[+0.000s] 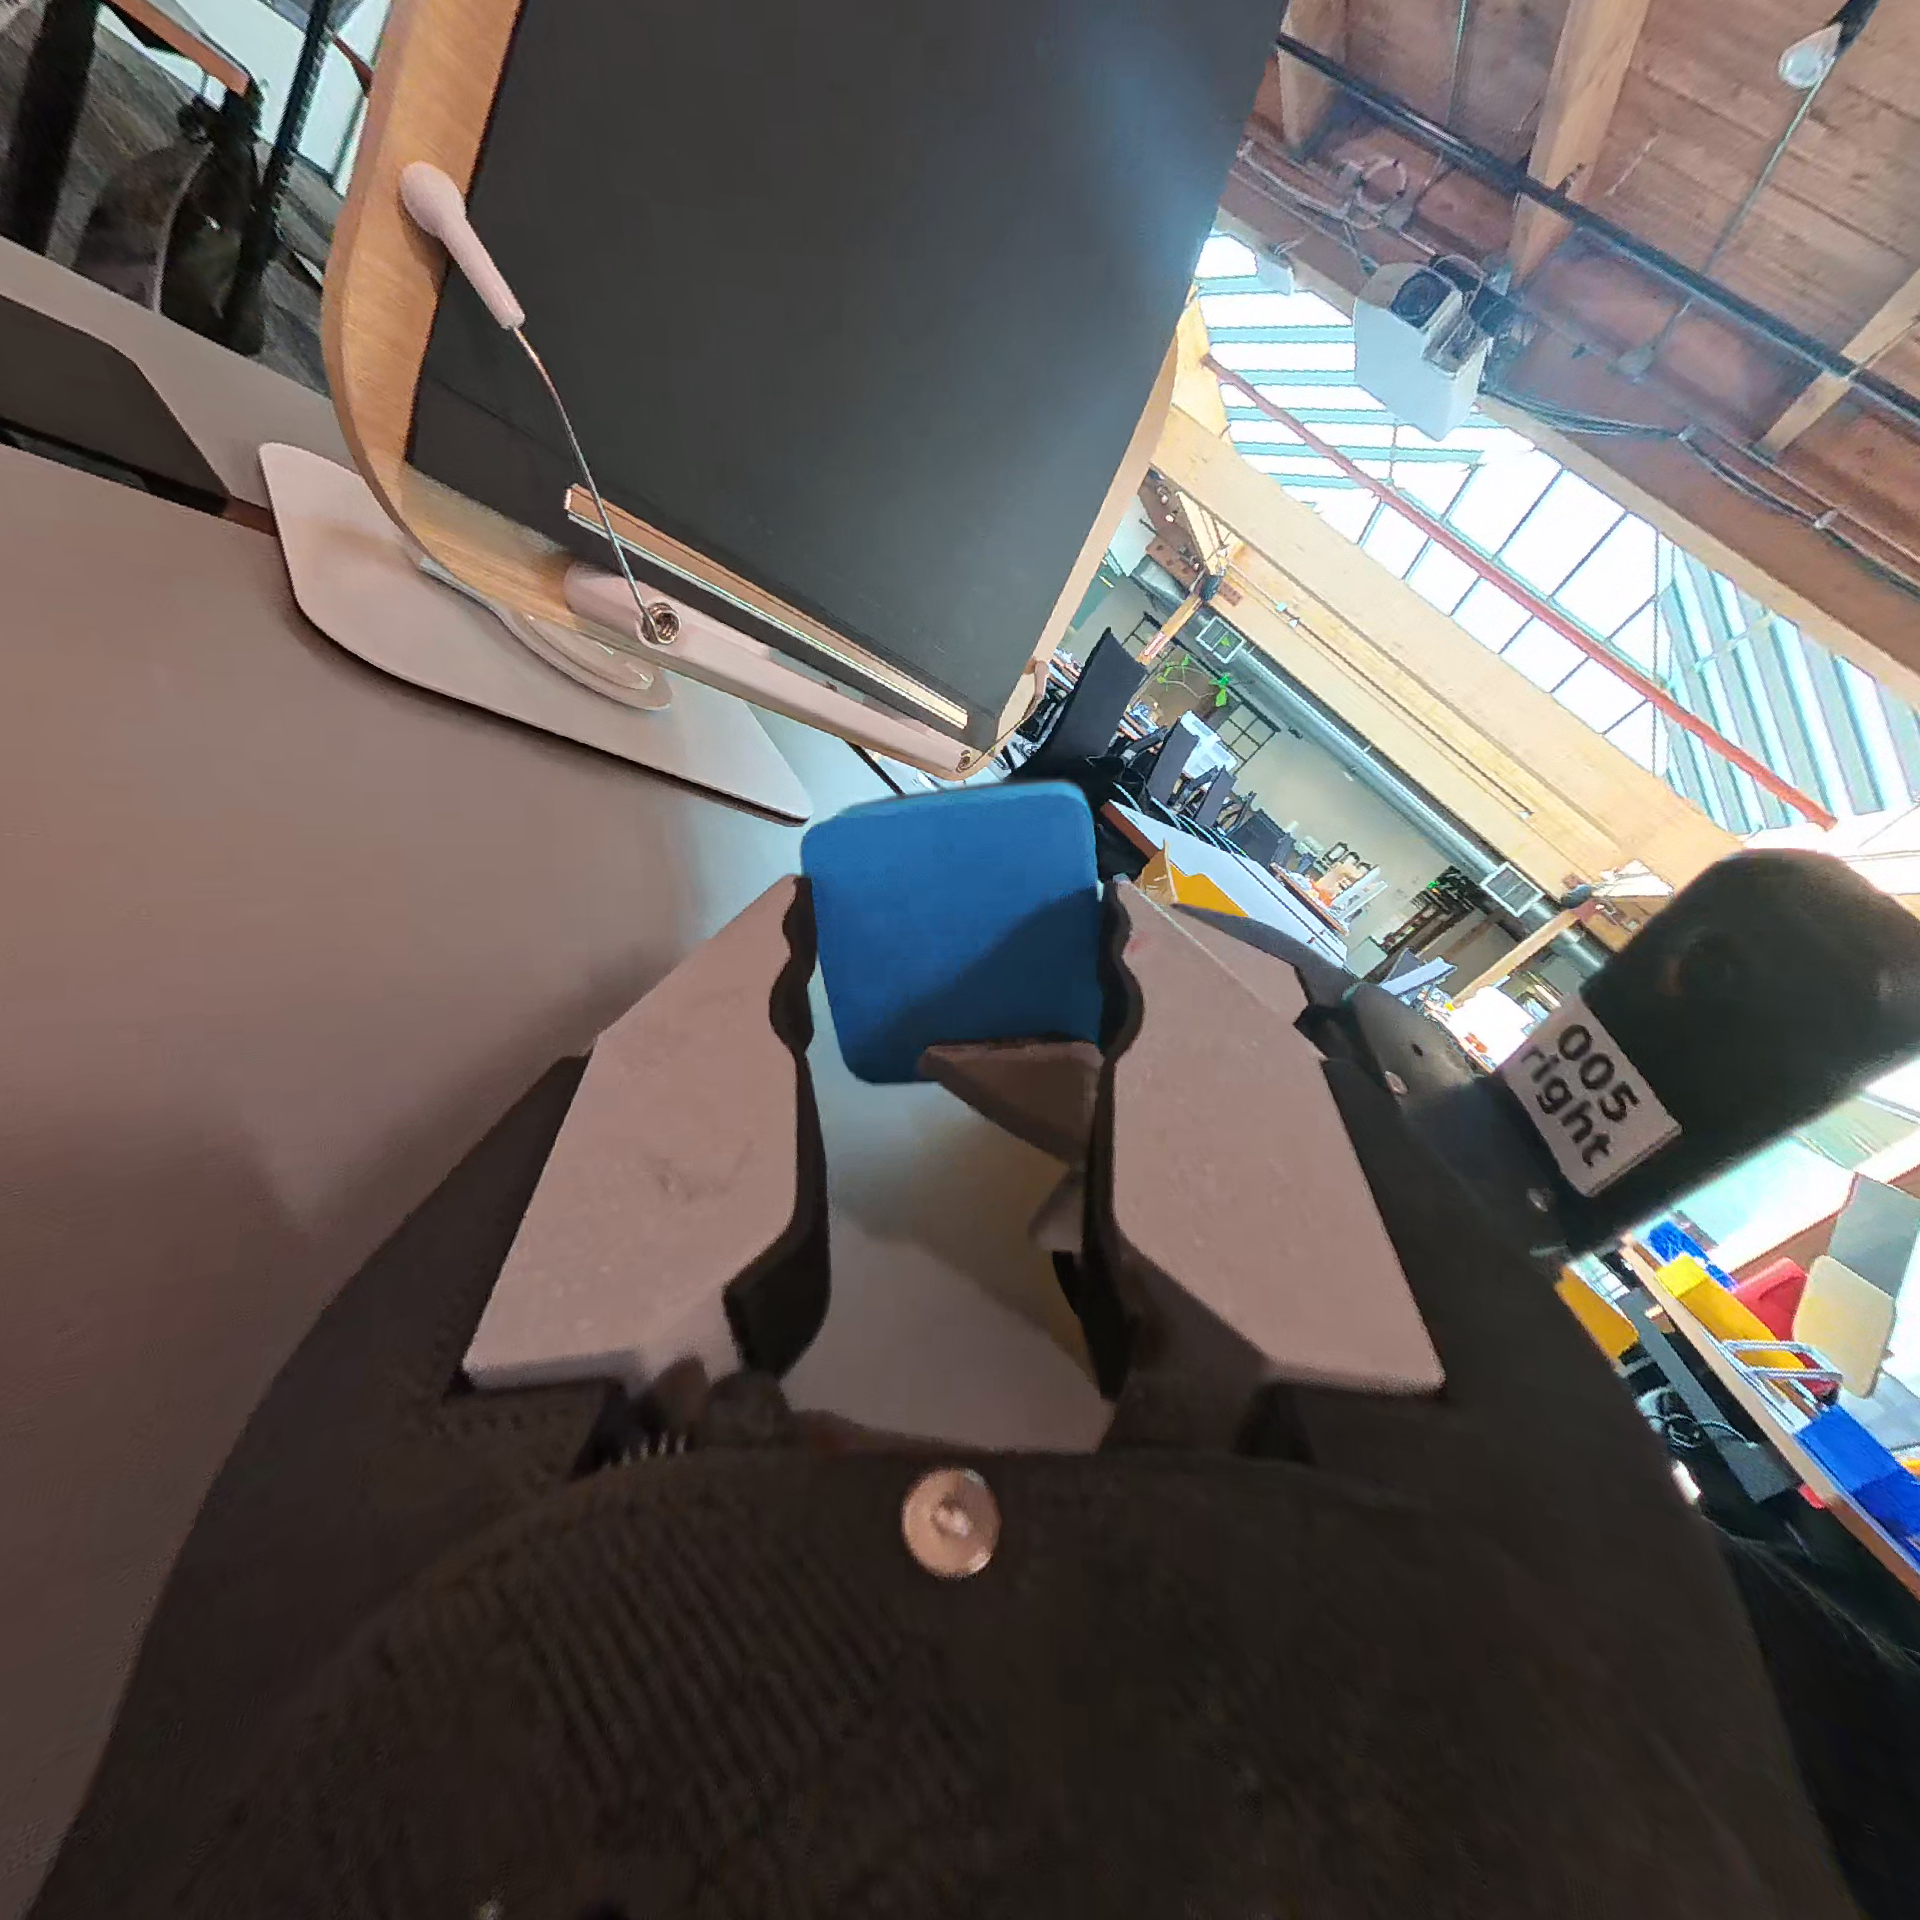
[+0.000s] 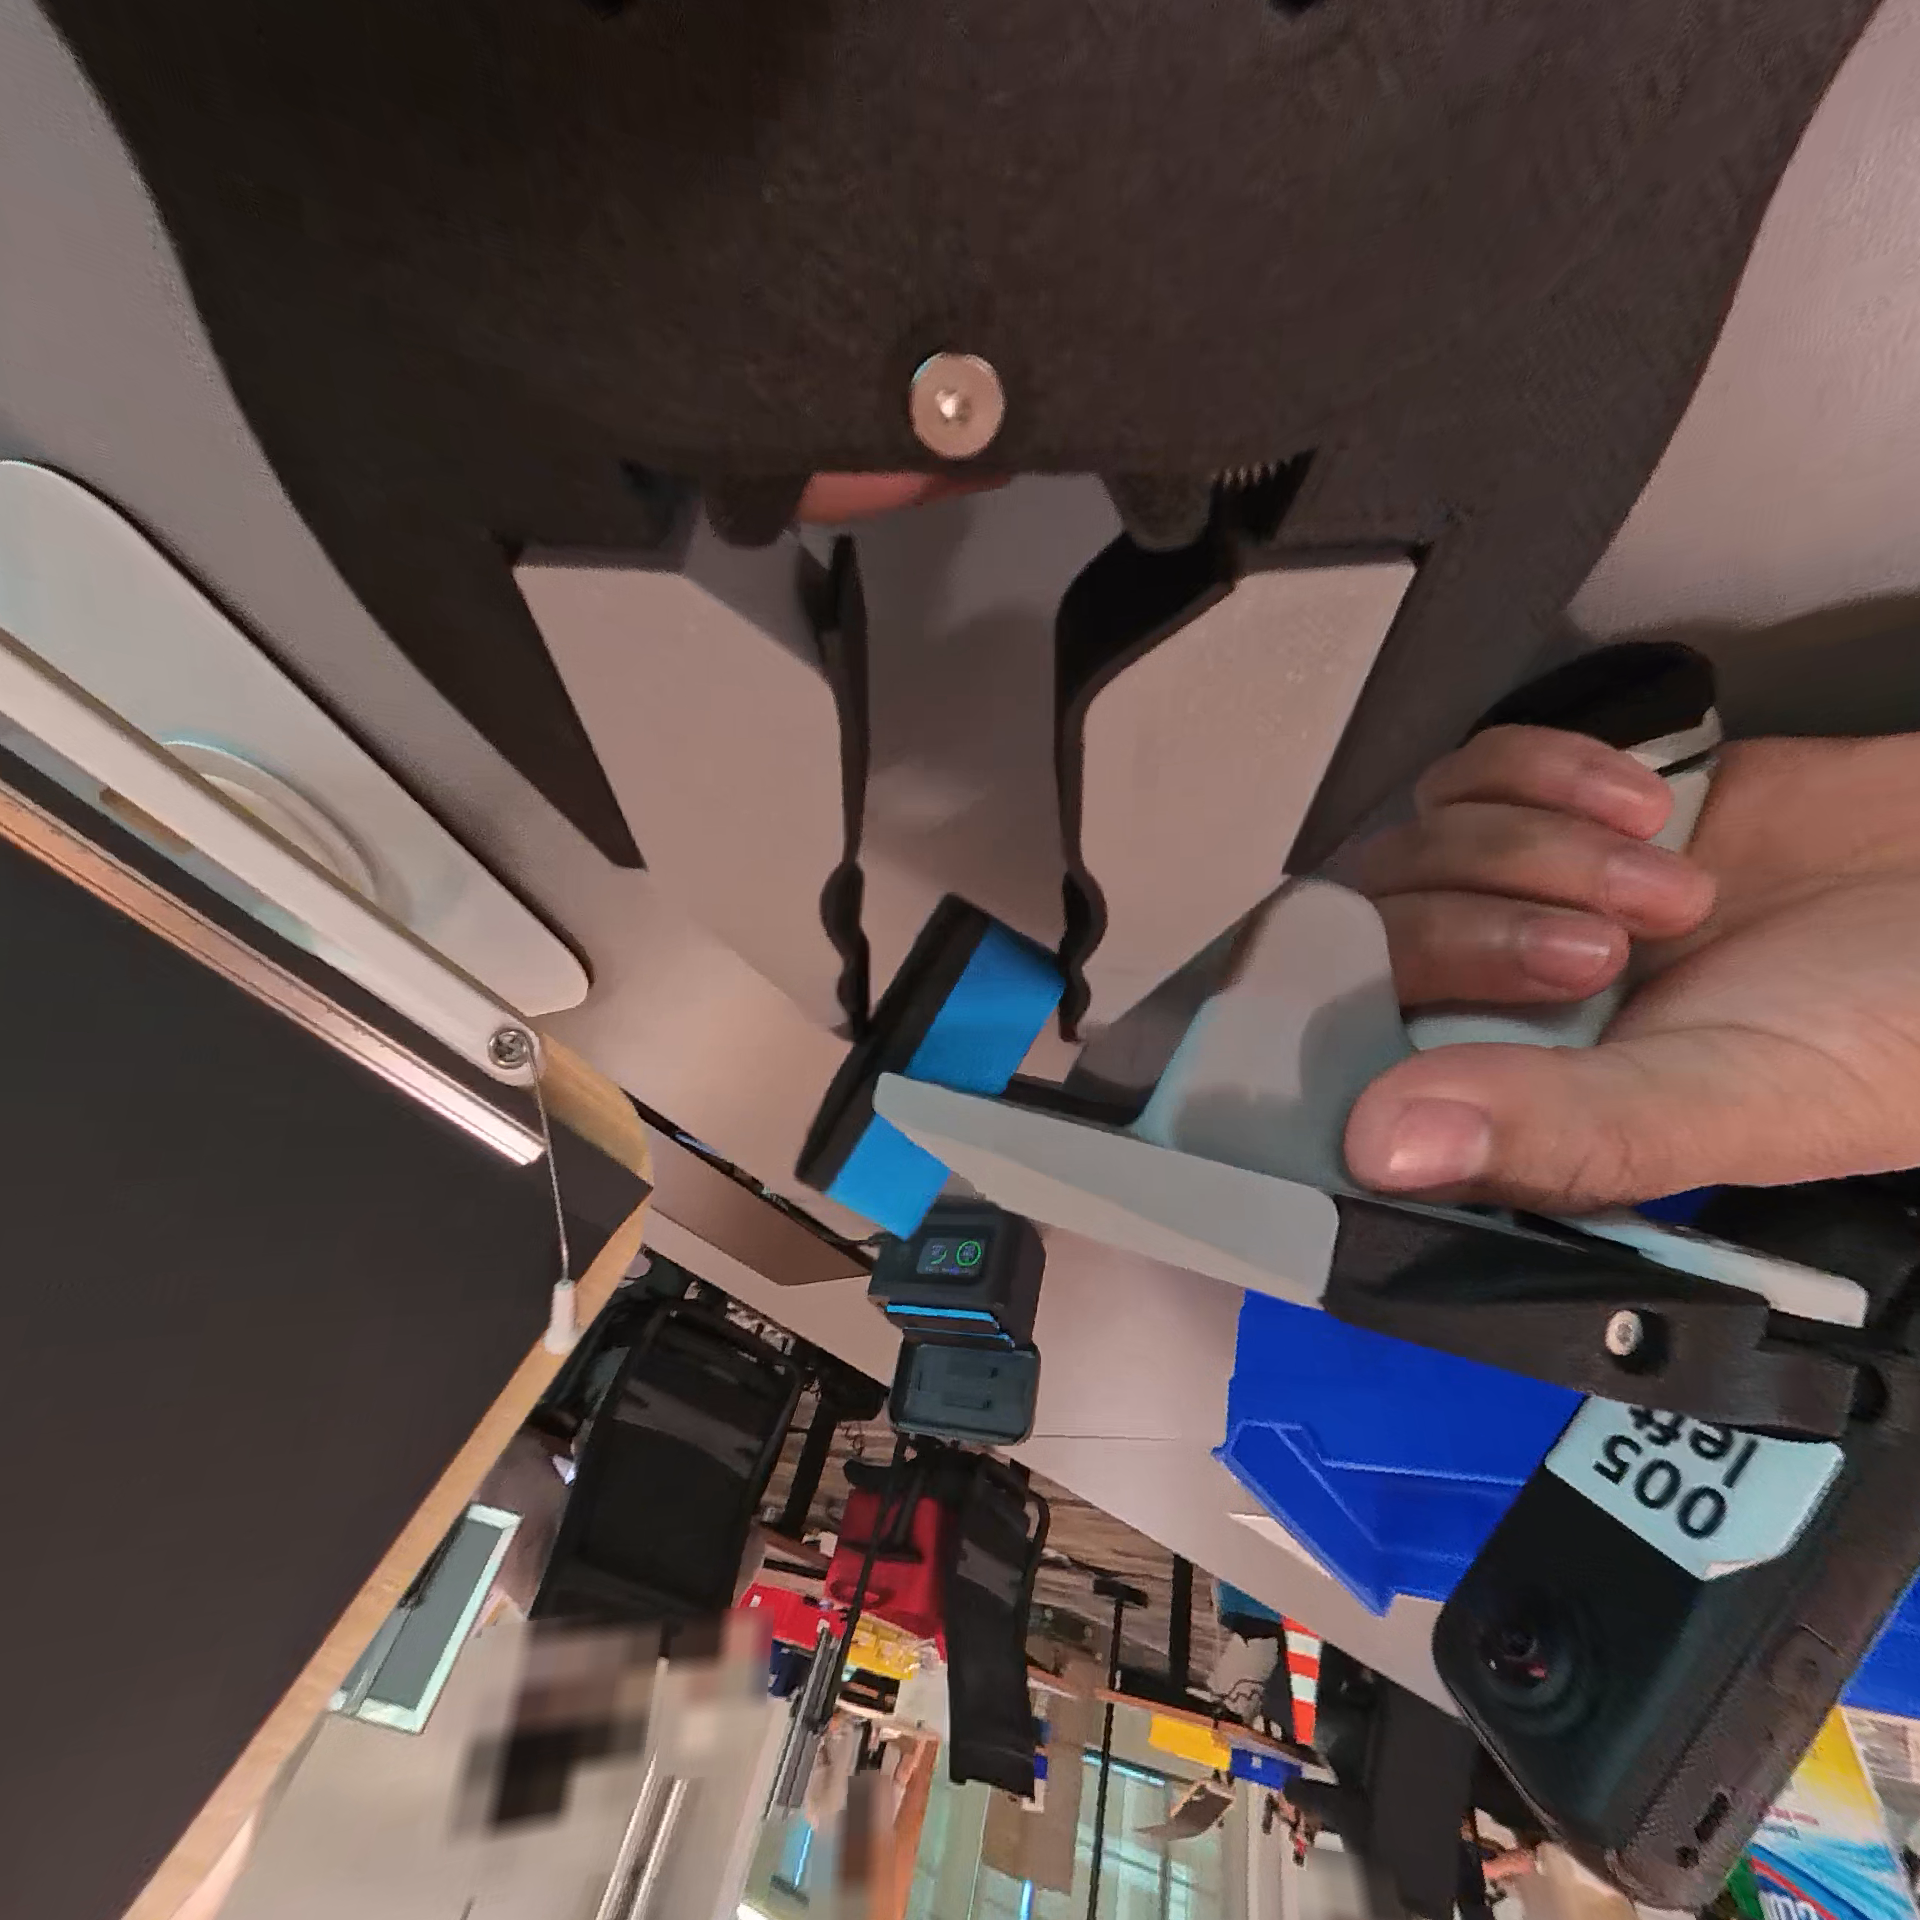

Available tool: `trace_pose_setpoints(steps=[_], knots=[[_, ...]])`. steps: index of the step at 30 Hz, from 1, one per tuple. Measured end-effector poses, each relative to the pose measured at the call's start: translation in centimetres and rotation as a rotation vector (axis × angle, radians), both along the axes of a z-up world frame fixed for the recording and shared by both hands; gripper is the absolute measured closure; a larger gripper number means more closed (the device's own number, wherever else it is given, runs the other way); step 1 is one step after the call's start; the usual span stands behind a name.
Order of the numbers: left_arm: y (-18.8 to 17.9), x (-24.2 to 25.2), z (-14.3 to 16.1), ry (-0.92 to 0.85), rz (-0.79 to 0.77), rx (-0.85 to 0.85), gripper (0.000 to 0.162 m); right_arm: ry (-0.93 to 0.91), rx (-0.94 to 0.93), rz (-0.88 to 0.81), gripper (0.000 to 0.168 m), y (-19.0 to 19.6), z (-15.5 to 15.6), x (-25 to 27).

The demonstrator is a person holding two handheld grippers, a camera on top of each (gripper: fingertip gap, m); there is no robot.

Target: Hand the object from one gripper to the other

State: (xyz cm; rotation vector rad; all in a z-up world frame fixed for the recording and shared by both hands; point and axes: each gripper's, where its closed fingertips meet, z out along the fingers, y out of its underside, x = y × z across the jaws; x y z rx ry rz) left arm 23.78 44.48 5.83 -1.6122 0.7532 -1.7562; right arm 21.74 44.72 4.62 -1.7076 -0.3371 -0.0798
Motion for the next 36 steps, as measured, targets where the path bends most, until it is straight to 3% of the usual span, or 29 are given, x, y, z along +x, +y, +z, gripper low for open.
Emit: trace_pose_setpoints(steps=[3,7,12,15,20,22,23,27,30,32,36], knots=[[-0.1,-0.1,-0.1,0.009,-0.034,-0.032,0.109,-0.061,-0.003,-0.021,0.147,-0.3,0.0,0.9],[-0.9,0.0,-0.4,0.019,-0.118,-0.077,0.106,-0.244,-0.005,-0.070,0.148,-0.7,-0.1,2.2],[-2.5,-0.8,-0.1,0.028,-0.259,-0.175,0.089,-0.768,0.094,-0.183,0.148,-1.9,1.2,4.3],[-2.9,-1.1,-0.2,0.034,-0.304,-0.228,0.088,-1.081,0.166,-0.216,0.148,-2.3,1.6,3.8],[-3.0,-1.7,0.4,-0.009,-0.334,-0.248,0.106,-1.323,0.248,-0.193,0.148,-2.7,1.6,1.4],[-3.0,-2.0,0.6,-0.010,-0.339,-0.217,0.124,-1.375,0.245,-0.178,0.147,-2.6,0.9,0.9],[-2.9,-2.0,0.3,0.010,-0.323,-0.176,0.134,-1.381,0.258,-0.185,0.147,-2.7,1.0,0.7],[-1.7,-2.0,-0.7,0.121,-0.209,0.073,0.139,-1.221,0.164,-0.085,0.137,-2.5,-0.8,0.4],[-0.3,-2.4,-0.1,0.209,-0.037,0.493,0.140,-0.900,0.014,0.065,0.132,-2.9,-2.9,0.3],[-0.6,-2.8,0.9,0.208,0.015,0.732,0.140,-0.683,-0.012,0.105,0.128,-3.4,-2.2,1.0],[-3.8,-3.3,0.6,0.164,-0.095,1.076,0.139,-0.310,0.039,0.209,0.097,-4.8,0.8,1.2]])
